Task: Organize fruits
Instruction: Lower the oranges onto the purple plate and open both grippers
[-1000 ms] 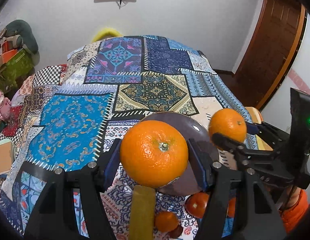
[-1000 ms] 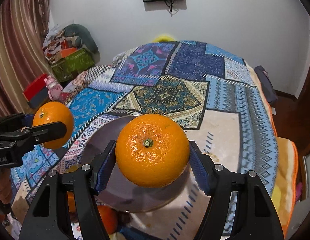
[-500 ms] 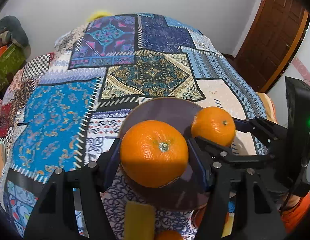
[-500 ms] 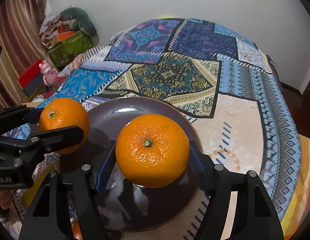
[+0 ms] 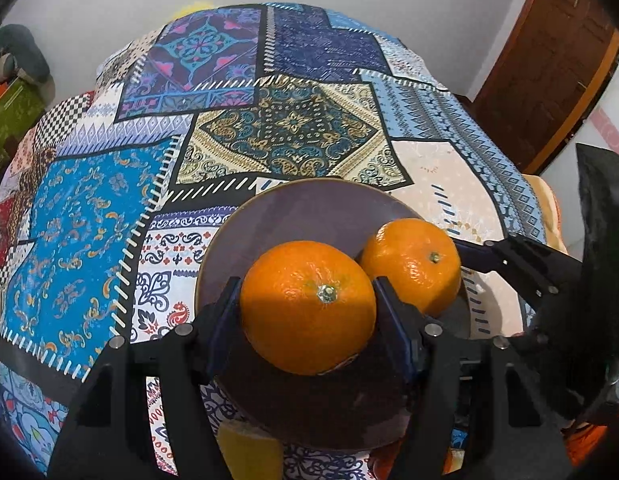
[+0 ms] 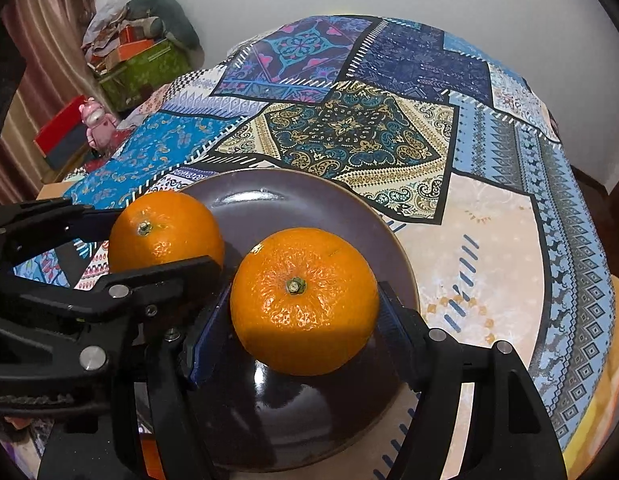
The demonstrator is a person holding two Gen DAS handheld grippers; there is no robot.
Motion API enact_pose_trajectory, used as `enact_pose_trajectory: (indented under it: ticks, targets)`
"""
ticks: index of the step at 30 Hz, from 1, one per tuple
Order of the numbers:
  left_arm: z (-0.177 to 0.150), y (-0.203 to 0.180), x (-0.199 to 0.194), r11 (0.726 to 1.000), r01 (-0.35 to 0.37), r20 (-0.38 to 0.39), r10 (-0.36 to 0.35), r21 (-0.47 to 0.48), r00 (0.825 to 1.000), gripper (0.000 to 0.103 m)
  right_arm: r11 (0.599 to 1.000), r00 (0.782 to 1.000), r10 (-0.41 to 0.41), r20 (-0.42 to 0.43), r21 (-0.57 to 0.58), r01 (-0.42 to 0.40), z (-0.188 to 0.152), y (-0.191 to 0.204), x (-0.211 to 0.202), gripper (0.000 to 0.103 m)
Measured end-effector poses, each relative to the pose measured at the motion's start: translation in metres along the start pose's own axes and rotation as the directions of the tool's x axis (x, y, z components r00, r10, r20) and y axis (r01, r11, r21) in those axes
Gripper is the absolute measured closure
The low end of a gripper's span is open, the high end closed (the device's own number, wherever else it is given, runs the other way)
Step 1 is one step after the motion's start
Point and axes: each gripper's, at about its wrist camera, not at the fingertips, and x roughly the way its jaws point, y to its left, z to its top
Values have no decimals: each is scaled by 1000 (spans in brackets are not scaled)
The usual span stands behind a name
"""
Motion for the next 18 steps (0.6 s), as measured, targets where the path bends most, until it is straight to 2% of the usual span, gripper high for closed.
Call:
enact_pose_trajectory:
  ticks: [4, 8, 12, 18]
  targets:
    - [0, 7, 5, 999, 16, -28, -17, -38, 999, 39, 1000, 1000, 8, -5, 7, -8, 1, -1, 1, 36]
    - [-3, 10, 8, 998, 32, -44, -34, -61, 998, 39, 1000, 1000, -25, 6, -20, 25, 0, 4, -2, 33]
    - [-1, 1, -9, 1000, -6, 18, 6, -12, 1000, 38, 1000, 1000, -26, 15, -7, 26, 3, -1, -10, 33]
    - [-2, -10, -43, 999, -19, 75, 16, 36, 997, 38, 1000, 999, -26, 47, 0, 26, 3, 0, -31, 33]
